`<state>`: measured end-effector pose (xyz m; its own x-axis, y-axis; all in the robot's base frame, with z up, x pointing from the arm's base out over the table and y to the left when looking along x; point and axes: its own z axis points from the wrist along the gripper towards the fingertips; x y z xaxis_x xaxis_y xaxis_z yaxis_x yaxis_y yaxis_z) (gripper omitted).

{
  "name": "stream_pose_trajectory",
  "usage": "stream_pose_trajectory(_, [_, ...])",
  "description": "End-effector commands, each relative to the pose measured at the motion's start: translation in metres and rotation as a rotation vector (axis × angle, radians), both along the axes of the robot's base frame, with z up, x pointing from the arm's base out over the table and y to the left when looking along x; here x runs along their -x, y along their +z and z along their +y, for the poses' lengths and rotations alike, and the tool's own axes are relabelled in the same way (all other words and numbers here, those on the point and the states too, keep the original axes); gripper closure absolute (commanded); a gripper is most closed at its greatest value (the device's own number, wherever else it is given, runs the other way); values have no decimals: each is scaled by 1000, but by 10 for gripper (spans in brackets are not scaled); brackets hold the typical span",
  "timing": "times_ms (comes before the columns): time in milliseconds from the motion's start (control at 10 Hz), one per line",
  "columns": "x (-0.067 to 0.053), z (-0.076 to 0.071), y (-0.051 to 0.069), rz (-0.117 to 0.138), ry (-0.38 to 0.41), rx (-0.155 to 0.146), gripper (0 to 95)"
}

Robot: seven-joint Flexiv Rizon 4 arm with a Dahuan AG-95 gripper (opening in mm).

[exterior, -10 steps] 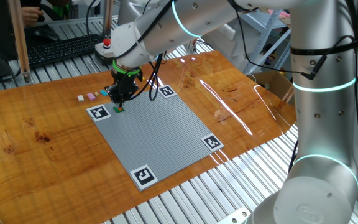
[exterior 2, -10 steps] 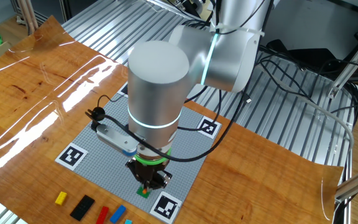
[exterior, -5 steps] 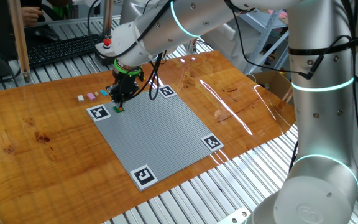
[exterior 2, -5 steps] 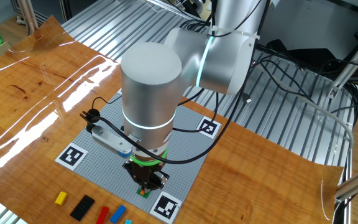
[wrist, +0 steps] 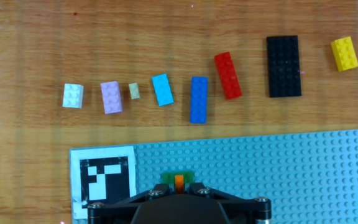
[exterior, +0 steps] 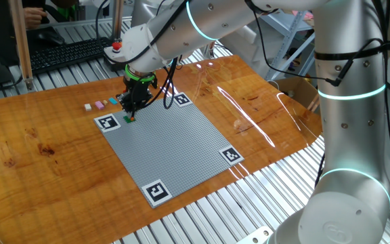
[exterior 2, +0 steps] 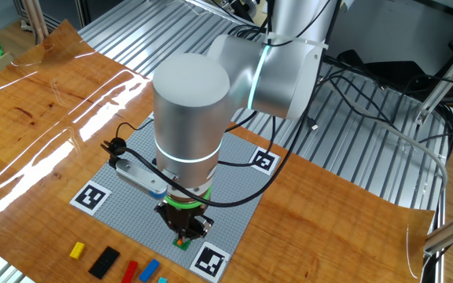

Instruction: Stack small Lego blocks one on top of the other

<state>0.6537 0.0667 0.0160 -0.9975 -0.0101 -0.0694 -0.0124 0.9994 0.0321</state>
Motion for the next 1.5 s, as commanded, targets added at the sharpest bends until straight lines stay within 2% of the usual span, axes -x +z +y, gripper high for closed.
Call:
stream_pose_trajectory(100, [0,-1,0,0,8,0,950])
stream_pose_trajectory(1500, [0,-1,-2,3,5,-7,950])
